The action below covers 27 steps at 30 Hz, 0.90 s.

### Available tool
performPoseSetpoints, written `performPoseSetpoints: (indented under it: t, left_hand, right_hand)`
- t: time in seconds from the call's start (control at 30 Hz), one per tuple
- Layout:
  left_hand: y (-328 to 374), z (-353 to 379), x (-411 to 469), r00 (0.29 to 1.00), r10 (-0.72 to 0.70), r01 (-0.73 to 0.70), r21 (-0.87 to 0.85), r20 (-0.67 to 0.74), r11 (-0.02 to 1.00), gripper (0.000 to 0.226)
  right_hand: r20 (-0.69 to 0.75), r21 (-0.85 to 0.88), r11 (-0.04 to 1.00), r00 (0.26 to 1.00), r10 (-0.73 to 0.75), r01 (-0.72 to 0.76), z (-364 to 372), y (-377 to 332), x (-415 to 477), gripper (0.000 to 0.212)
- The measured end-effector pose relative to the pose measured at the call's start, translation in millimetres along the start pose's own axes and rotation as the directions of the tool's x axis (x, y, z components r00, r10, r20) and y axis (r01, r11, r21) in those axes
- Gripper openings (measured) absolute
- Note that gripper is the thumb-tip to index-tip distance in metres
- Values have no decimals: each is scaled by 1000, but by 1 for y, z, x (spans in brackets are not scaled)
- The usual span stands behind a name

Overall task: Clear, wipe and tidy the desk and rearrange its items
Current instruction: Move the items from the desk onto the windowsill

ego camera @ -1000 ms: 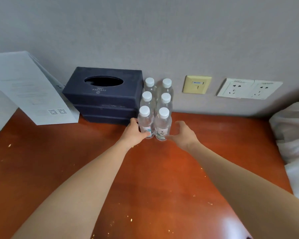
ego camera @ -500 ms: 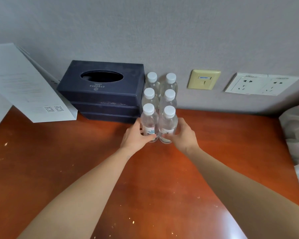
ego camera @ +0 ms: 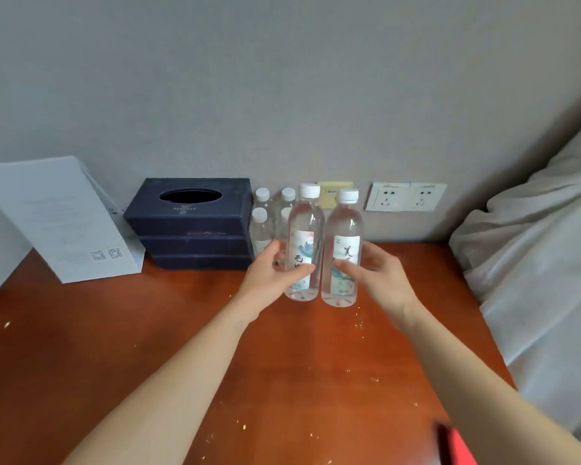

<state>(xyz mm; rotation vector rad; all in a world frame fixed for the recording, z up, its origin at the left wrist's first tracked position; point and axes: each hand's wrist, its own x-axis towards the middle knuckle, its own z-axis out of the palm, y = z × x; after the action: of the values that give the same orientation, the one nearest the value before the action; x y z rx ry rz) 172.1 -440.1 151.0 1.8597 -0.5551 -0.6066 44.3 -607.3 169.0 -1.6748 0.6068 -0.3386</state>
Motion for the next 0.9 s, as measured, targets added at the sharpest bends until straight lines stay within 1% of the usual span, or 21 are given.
performPoseSetpoints:
  t: [0.13,0.2,0.37,0.57,0.63,0.7,0.8,0.9]
  left_hand:
    - [29,15,-37,998,61,-63,-72,-21,995,50]
    - [42,22,-53,995,98,-99,-80,-24,992,49]
    - [67,43,-83,988,152,-151,-75,12,986,54]
    - [88,82,-108,976,186,-176,-89,112,980,51]
    - [95,97,-115,964,205,-193,-86,169,977,58]
    - [102,113,-123,952,212,-199,-79,220,977,62]
    - [113,139,-136,930,235,-225,-66,283,972,53]
    - [124,165,-151,902,252,-240,-78,351,968,61]
  right_hand:
    - [-109,92,995,993,-38,49,-21,-22,-46,30]
    - [-162,127,989,985,-57,78,-28,-29,-67,27]
    - [-279,178,978,959,-56,109,-44,-33,-115,34]
    - [-423,195,972,905,-36,130,-73,-33,-167,37]
    - [-467,209,969,884,-22,135,-85,-32,-185,37]
    - [-513,214,968,858,1,127,-99,-29,-204,40]
    - [-580,216,969,814,26,122,-119,-23,-231,44]
    - [-652,195,971,758,25,137,-139,-19,-259,43]
